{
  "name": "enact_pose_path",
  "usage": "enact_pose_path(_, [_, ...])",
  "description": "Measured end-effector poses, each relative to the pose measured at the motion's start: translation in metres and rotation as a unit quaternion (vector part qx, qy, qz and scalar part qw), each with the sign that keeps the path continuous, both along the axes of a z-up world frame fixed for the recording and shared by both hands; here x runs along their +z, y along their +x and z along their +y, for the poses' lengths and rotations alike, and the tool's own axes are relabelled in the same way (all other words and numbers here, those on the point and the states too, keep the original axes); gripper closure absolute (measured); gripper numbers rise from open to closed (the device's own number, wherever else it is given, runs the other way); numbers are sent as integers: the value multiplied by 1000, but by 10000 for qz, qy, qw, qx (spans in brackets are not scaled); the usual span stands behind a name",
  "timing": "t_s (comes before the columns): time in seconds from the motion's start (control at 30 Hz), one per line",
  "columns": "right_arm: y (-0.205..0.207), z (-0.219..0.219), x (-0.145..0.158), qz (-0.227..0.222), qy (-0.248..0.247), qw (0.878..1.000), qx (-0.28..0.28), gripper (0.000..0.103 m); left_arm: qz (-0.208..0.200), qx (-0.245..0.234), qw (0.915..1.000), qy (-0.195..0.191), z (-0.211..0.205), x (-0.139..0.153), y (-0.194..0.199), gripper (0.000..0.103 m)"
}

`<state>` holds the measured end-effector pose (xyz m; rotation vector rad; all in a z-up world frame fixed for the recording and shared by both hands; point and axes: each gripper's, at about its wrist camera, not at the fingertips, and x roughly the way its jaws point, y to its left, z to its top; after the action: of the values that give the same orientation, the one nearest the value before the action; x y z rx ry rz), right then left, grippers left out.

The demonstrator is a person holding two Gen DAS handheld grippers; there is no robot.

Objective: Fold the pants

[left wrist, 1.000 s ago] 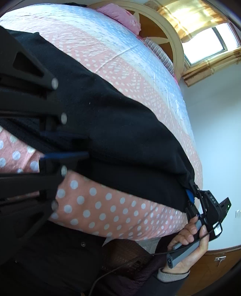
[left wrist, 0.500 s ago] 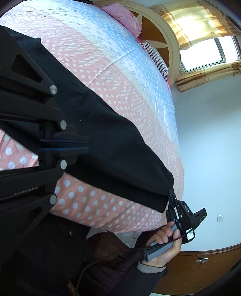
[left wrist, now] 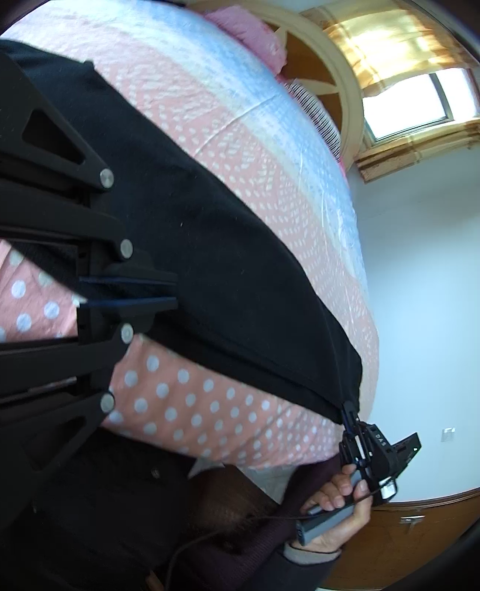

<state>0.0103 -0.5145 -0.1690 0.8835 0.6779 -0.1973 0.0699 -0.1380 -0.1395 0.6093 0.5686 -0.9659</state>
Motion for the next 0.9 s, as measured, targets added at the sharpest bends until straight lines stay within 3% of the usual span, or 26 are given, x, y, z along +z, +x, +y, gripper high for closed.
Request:
enact_pose_path(0.1, [-1,2,1,-31,-76,10000,24,99,-193,-175,9996,91,-4,0,-8,65])
enact_pose_path(0.13, [-1,3,1,-31,-109,9999,32,99,-361,-191,9991,127,-7,0,-11,48])
enact_pose_path(0.17, [-1,4,2,-35,-139,9999,43,99,-538,-220,9982,151,-9,0,-14,42])
enact_pose_path(0.3, [0,6,1,-17,-131,9999,53,99,-748,-346,9959,367,-23,-2,-15,42])
enact_pose_path(0.4, [3,8,1,16,-143,9999,66,99,-784,-461,9939,618,-33,-9,-12,47])
enact_pose_path(0.57, [5,11,1,29,-164,9998,64,99,-475,-510,9955,642,-34,-8,-5,69])
enact_pose_path(0.77, [5,10,2,33,-186,9998,63,99,-249,-503,9965,624,-34,-10,-1,71])
enact_pose_path(0.8, [5,10,1,22,-179,9998,49,99,-223,-510,9965,617,-34,-10,-1,75])
enact_pose_path(0.87, [5,9,1,2,-187,9998,6,99,-193,-484,9966,640,-37,-10,-1,95])
enact_pose_path(0.9, [4,8,2,-2,-224,9997,-14,99,-222,-459,9966,644,-38,-9,-1,95])
